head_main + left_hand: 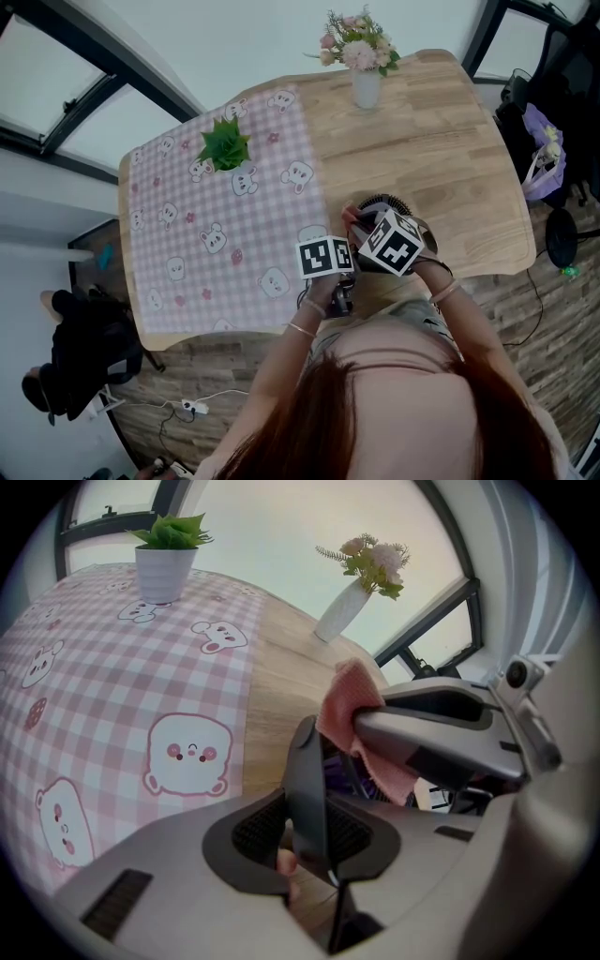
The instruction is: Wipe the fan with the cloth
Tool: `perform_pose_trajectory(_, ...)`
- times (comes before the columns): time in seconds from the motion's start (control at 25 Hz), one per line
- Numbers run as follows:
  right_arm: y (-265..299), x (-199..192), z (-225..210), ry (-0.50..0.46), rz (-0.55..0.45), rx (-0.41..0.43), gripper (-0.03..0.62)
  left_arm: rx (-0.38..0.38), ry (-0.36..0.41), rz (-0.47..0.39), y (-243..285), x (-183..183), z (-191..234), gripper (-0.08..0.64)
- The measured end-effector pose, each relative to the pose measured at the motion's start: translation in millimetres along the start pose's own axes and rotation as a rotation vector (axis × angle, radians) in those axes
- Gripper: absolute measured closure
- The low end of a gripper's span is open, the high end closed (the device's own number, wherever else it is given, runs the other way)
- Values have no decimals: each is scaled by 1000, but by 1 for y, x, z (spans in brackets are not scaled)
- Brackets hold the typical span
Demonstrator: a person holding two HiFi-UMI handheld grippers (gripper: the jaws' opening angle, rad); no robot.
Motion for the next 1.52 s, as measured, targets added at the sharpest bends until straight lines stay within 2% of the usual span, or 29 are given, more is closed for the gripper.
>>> perform_pose_trajectory(0.84, -3, 4, -28, 56, -35, -58, 566, 18, -28, 5, 0, 1, -1, 468)
perform_pose_trajectory(1.52, -15, -8, -50, 119, -57, -104, 566, 20, -39, -1, 1, -1, -1, 468)
Point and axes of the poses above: the fingertips, and each gripper's own axes: y forward along the fingers, z to its left, x out of its top, the point moved 8 cm from there along -y, backward along the fingers, and after that the axes turned 11 degrees about y, right-handed, at the moved point
